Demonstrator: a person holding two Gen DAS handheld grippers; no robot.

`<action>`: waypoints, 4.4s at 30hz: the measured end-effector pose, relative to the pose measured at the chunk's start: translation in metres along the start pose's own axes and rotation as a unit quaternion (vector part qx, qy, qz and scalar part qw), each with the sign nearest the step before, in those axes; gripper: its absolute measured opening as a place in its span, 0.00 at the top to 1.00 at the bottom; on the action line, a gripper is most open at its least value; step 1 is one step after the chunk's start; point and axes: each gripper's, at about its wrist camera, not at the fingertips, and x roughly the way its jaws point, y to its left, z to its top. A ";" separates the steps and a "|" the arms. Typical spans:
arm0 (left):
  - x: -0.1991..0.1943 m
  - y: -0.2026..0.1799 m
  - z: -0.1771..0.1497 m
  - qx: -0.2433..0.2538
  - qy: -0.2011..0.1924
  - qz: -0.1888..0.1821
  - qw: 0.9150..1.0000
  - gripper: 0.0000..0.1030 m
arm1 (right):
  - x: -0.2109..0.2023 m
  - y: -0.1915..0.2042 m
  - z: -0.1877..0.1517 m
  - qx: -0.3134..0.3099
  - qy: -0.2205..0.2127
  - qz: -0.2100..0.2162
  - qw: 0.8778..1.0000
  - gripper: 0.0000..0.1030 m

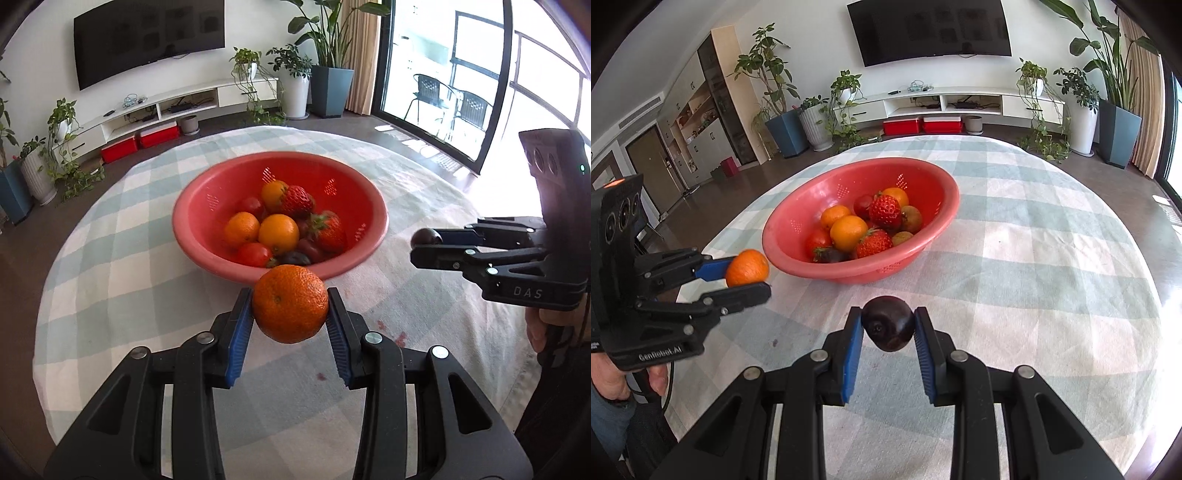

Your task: Organize fruits

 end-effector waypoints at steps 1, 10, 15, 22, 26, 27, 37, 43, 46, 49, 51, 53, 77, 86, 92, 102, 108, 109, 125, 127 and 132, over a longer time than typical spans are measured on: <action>-0.004 0.007 0.005 -0.006 -0.005 0.004 1.000 0.65 | -0.003 -0.001 0.002 0.003 -0.006 -0.003 1.000 0.71; 0.012 0.045 0.064 -0.020 -0.010 0.028 0.999 0.65 | -0.012 0.008 0.061 -0.020 -0.033 -0.015 0.999 0.71; 0.044 0.045 0.078 -0.013 0.015 0.026 0.999 0.65 | 0.021 0.026 0.092 -0.056 -0.010 -0.023 0.998 0.71; 0.073 0.041 0.075 -0.011 0.035 0.026 0.999 0.64 | 0.071 0.034 0.096 -0.084 0.035 -0.053 0.994 0.71; 0.083 0.038 0.073 -0.007 0.043 0.026 0.999 0.64 | 0.082 0.031 0.090 -0.082 0.046 -0.063 0.994 0.71; 0.084 0.038 0.073 -0.007 0.042 0.029 0.999 0.59 | 0.083 0.030 0.089 -0.082 0.047 -0.064 0.993 0.70; 0.083 0.037 0.075 -0.007 0.028 0.039 0.999 0.34 | 0.084 0.015 0.085 -0.055 0.052 -0.072 0.995 0.63; 0.062 0.040 0.074 -0.028 -0.004 0.071 0.997 0.08 | 0.067 0.012 0.088 -0.038 0.024 -0.072 0.996 0.43; 0.035 0.045 0.071 -0.051 -0.043 0.082 0.994 0.00 | 0.043 0.013 0.090 -0.030 -0.017 -0.078 0.996 0.25; -0.001 0.039 0.068 -0.050 -0.088 0.097 0.990 0.00 | 0.013 0.017 0.088 -0.033 -0.062 -0.093 0.993 0.17; -0.031 0.029 0.064 -0.043 -0.133 0.110 0.984 0.00 | -0.009 0.020 0.088 -0.035 -0.093 -0.097 0.990 0.13; -0.064 0.017 0.060 -0.033 -0.172 0.123 0.977 0.00 | -0.036 0.026 0.085 -0.036 -0.133 -0.100 0.985 0.05; -0.169 -0.075 -0.047 -0.119 -0.058 0.225 0.965 0.00 | -0.170 0.061 -0.007 0.029 -0.171 -0.138 0.975 0.00; -0.154 -0.079 -0.057 -0.128 -0.039 0.219 0.967 0.00 | -0.136 0.059 -0.044 0.056 -0.072 -0.145 0.985 0.00; -0.148 -0.069 -0.056 -0.143 -0.027 0.209 0.967 0.00 | -0.127 0.064 -0.050 0.053 -0.053 -0.149 0.986 0.00; -0.142 -0.064 -0.058 -0.149 -0.020 0.203 0.968 0.00 | -0.123 0.072 -0.053 0.049 -0.041 -0.152 0.986 0.00; -0.141 -0.065 -0.059 -0.149 -0.020 0.202 0.968 0.00 | -0.122 0.074 -0.055 0.049 -0.038 -0.154 0.986 0.00; -0.141 -0.065 -0.059 -0.149 -0.020 0.203 0.968 0.00 | -0.122 0.074 -0.055 0.050 -0.037 -0.154 0.986 0.00; -0.139 -0.066 -0.062 -0.149 -0.019 0.204 0.968 0.00 | -0.117 0.072 -0.059 0.051 -0.027 -0.159 0.986 0.00; -0.139 -0.066 -0.062 -0.149 -0.019 0.204 0.967 0.00 | -0.117 0.071 -0.060 0.053 -0.026 -0.159 0.986 0.00; -0.139 -0.066 -0.062 -0.149 -0.019 0.203 0.968 0.00 | -0.116 0.071 -0.060 0.052 -0.024 -0.161 0.985 0.00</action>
